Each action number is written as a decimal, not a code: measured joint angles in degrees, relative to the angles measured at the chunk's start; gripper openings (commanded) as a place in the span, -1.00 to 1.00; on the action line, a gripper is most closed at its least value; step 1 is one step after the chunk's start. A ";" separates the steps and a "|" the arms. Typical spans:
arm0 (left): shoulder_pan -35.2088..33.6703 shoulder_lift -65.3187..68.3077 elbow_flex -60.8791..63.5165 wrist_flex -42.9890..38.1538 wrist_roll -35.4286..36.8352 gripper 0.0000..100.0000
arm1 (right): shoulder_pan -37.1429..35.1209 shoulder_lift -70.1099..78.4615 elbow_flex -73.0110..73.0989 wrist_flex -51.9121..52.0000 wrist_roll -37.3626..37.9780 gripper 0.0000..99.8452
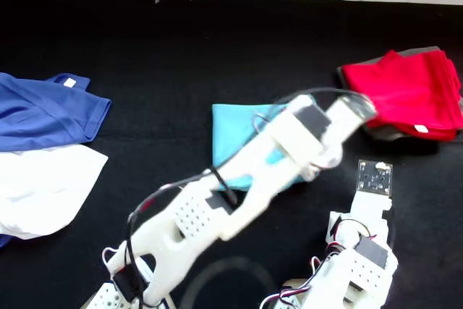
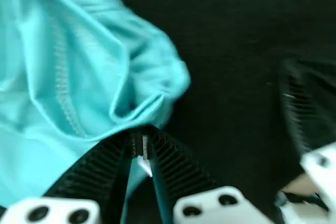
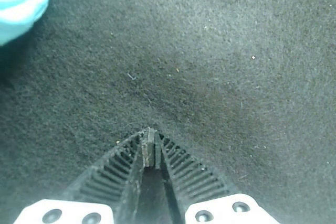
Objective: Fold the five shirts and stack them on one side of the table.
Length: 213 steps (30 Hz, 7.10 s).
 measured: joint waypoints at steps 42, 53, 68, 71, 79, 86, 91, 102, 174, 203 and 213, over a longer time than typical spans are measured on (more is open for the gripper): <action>1.93 8.70 -13.98 5.63 0.18 -0.98 | 0.00 0.00 0.00 0.00 0.00 -0.99; -1.93 0.00 -14.59 5.63 0.18 -0.98 | 0.00 0.00 0.00 0.00 0.00 -0.99; -16.26 11.78 -15.03 2.37 0.18 -0.98 | 0.00 -0.09 0.00 0.26 0.00 -0.99; -17.67 11.78 -15.03 2.37 0.18 -0.98 | 0.35 -0.44 -3.96 5.10 0.00 -0.98; -21.36 11.69 -15.03 5.10 0.18 -0.98 | -4.31 -1.32 -27.60 22.68 0.00 -0.74; -22.42 3.25 -9.32 5.54 0.18 -0.98 | -12.22 16.44 -45.45 25.41 -8.70 -0.70; -26.11 -10.73 6.86 5.54 2.29 -0.98 | -21.10 36.40 -63.74 30.51 -14.15 -0.53; -42.64 -30.77 30.33 5.54 0.44 -0.98 | -28.75 77.10 -92.92 31.21 -23.56 -0.47; -53.63 -42.55 35.78 5.45 0.26 -0.98 | 0.53 116.75 -156.57 20.13 18.46 -0.99; -53.63 -46.51 35.78 5.45 0.26 -0.98 | 0.09 127.03 -176.00 14.59 -3.43 -0.63; -58.81 -55.03 35.78 5.45 -3.25 -0.98 | -1.05 128.53 -175.82 15.03 -3.16 -0.99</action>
